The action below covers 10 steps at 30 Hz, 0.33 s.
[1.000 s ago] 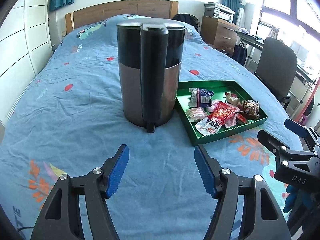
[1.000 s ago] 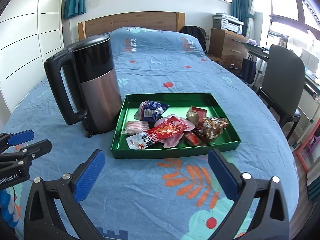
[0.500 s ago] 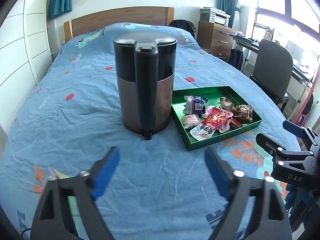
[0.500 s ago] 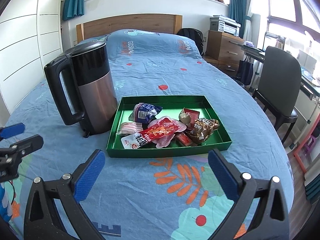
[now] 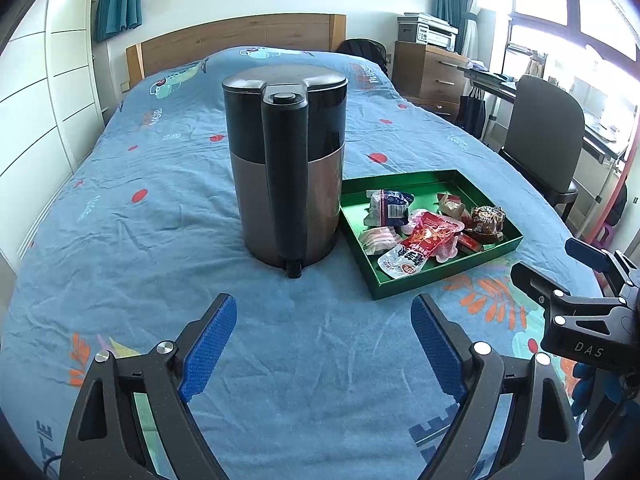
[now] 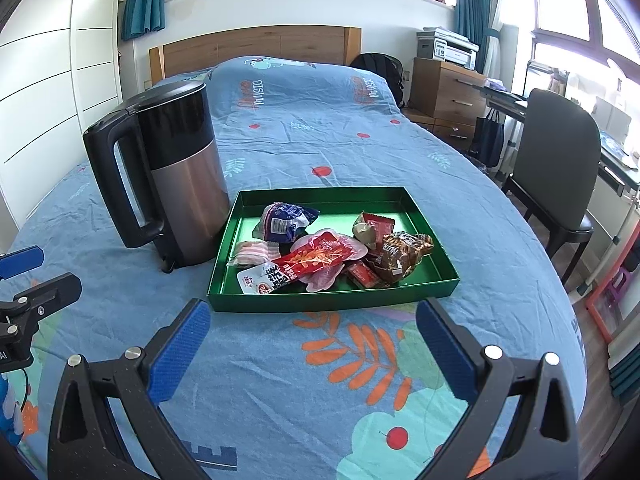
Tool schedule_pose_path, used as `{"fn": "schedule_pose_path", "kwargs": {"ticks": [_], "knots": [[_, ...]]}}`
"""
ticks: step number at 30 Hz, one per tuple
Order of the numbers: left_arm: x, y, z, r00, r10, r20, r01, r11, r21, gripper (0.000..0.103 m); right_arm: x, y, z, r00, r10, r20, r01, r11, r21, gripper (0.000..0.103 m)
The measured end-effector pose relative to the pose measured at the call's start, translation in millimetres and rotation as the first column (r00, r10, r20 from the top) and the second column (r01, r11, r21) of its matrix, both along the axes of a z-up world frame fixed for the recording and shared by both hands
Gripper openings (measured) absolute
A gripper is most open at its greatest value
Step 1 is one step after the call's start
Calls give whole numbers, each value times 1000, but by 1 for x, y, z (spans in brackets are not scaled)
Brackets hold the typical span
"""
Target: Organize snacks
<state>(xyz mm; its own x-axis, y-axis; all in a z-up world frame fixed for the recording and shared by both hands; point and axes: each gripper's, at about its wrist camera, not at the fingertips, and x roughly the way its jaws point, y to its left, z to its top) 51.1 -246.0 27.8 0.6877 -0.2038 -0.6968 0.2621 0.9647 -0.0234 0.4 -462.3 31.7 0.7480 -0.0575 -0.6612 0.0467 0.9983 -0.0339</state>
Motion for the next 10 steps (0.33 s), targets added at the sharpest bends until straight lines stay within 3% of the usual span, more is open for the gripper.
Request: {"fn": "schedule_pose_path", "kwargs": {"ticks": [10], "knots": [[0,1,0,1000,3,-3,-3,1000,3,86,1,1,1,1000,0,2,0,1000,-1,103]]}}
